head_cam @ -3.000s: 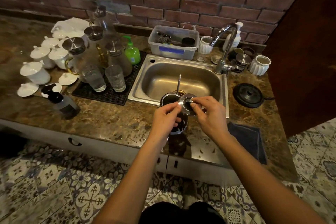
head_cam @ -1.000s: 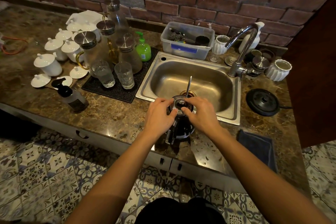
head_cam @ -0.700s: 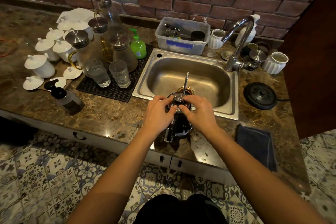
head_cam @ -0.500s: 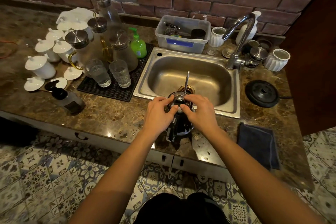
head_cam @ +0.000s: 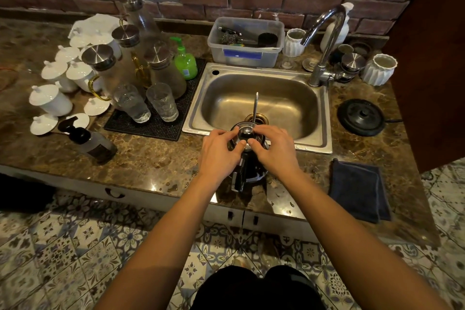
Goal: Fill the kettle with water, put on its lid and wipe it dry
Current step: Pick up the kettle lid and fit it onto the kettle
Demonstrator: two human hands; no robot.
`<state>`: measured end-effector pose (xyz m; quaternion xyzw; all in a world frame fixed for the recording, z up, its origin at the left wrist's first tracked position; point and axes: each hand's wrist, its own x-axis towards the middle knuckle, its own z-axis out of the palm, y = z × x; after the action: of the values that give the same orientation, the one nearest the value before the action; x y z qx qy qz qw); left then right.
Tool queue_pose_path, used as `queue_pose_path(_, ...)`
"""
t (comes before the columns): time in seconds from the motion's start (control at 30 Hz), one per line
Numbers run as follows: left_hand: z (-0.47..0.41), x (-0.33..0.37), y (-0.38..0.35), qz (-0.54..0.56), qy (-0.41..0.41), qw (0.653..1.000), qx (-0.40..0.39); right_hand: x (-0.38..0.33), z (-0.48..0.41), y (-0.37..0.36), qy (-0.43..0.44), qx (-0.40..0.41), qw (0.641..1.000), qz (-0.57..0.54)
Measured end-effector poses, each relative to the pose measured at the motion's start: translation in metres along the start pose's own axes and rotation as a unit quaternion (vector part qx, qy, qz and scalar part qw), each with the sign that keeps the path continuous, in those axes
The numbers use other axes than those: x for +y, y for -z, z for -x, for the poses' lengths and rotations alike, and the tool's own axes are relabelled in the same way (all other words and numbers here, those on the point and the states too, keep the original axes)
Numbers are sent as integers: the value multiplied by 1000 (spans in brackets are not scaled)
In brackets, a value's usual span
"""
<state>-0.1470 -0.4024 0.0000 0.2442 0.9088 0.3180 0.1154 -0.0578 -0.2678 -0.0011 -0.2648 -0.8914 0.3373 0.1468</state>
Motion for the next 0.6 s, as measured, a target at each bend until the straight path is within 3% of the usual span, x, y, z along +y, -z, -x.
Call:
queue_pose_path(0.37,13,3,-4,-32,-67,997,22,-5,13,20,-2,-57,998,-18)
queue_pose_path(0.5,27,23,-11,37,-167,978,119,19,34,35,-29,-12,998,-53)
queue_pose_path(0.6,40,49,-27,69,-245,959,128,47,46,52,-58,-3,997,-53)
